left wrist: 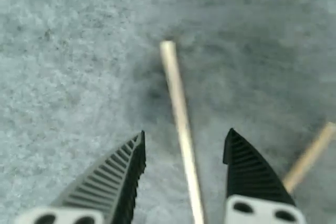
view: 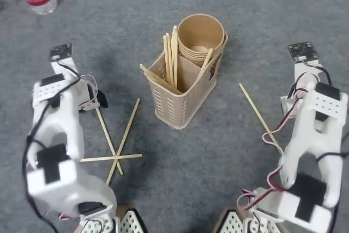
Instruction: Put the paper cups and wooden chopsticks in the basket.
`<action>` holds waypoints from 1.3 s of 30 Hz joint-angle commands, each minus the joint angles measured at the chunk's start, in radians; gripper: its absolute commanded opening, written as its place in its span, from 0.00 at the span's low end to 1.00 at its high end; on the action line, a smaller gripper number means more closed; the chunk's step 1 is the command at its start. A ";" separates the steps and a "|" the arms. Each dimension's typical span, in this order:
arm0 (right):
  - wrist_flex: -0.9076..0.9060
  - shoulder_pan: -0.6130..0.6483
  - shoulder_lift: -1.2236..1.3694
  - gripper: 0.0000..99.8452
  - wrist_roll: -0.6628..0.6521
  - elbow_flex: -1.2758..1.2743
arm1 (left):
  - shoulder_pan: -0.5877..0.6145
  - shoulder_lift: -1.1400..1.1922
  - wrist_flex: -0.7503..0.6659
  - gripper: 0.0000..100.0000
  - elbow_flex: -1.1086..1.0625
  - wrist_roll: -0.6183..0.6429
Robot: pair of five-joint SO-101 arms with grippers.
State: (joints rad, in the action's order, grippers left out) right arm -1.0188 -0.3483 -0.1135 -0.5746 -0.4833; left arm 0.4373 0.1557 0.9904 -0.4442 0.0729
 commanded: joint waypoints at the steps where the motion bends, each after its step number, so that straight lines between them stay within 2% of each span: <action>1: 0.018 0.007 0.015 0.20 -0.048 0.015 | -0.005 0.100 0.011 0.23 0.102 0.023; 9: 0.071 0.005 0.039 0.20 -0.051 0.009 | -0.014 0.227 0.117 0.08 0.269 0.015; 14: 0.074 0.013 0.039 0.20 -0.052 0.006 | -0.014 0.273 0.155 0.04 0.325 0.012; 17: 0.073 0.013 0.045 0.20 -0.118 -0.005 | -0.031 0.279 0.160 0.02 0.329 -0.032; 21: 0.071 0.042 0.128 0.20 -0.292 -0.037 | -0.055 0.282 0.160 0.01 0.328 -0.069; 23: 0.071 0.050 0.166 0.20 -0.333 -0.043 | -0.055 0.282 0.158 0.01 0.328 -0.069; 27: 0.056 0.064 0.153 0.20 -0.331 -0.031 | -0.052 0.282 0.158 0.01 0.328 -0.069; 33: -0.016 0.070 -0.018 0.20 -0.333 -0.051 | -0.051 0.282 0.158 0.01 0.326 -0.068; 39: 0.005 0.239 -0.033 0.20 -0.399 -0.186 | -0.049 0.281 0.160 0.01 0.320 -0.068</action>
State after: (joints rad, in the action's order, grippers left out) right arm -1.0280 -0.1872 -0.1059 -0.9321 -0.6398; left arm 0.3913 0.4381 1.1454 -0.1419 0.0115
